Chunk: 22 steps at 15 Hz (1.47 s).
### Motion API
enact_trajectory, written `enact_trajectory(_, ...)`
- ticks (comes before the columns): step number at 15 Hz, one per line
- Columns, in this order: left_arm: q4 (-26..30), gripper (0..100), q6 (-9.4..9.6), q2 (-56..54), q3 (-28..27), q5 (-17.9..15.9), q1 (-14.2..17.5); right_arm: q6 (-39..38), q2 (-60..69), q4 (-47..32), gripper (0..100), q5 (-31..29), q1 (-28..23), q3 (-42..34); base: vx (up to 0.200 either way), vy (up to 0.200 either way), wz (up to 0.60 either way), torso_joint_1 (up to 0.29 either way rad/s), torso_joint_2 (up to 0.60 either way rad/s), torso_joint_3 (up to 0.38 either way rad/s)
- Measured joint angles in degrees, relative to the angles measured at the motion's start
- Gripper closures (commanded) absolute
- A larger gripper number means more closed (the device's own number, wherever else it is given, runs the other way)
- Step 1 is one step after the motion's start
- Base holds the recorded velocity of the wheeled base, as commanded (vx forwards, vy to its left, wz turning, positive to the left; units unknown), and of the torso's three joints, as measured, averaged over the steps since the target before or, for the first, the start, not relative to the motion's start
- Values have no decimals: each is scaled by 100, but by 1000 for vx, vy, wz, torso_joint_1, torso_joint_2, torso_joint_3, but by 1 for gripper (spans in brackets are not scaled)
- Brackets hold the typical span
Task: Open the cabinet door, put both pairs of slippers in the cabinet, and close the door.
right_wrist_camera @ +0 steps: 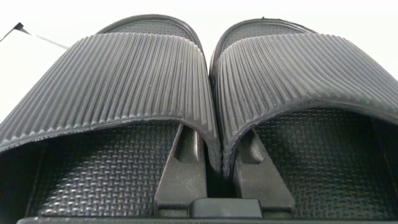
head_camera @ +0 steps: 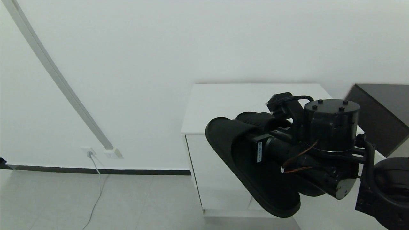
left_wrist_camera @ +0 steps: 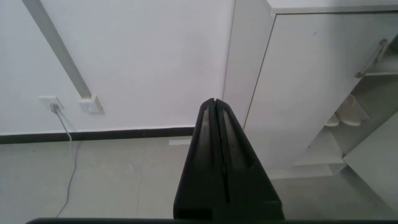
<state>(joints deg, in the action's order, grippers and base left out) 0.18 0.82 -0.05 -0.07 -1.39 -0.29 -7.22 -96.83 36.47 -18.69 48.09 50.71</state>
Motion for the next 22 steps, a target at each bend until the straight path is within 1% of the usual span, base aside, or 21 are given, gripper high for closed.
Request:
enact_trajectory(5, -2, 100, 0, 0, -2, 0, 0, 0, 0, 20, 100, -11, 2, -52, -200, 0, 0, 1, 3, 1)
enact_trajectory(20, -2, 100, -2, 0, -2, -2, 5, 9, 55, 15, 100, -28, 119, -240, 0, 0, 0, 0, 0, 0)
enact_trajectory(22, 0, 100, 2, 0, -2, -2, 0, 16, 55, 12, 100, -22, 127, -240, 0, -200, 0, -5, 5, 2)
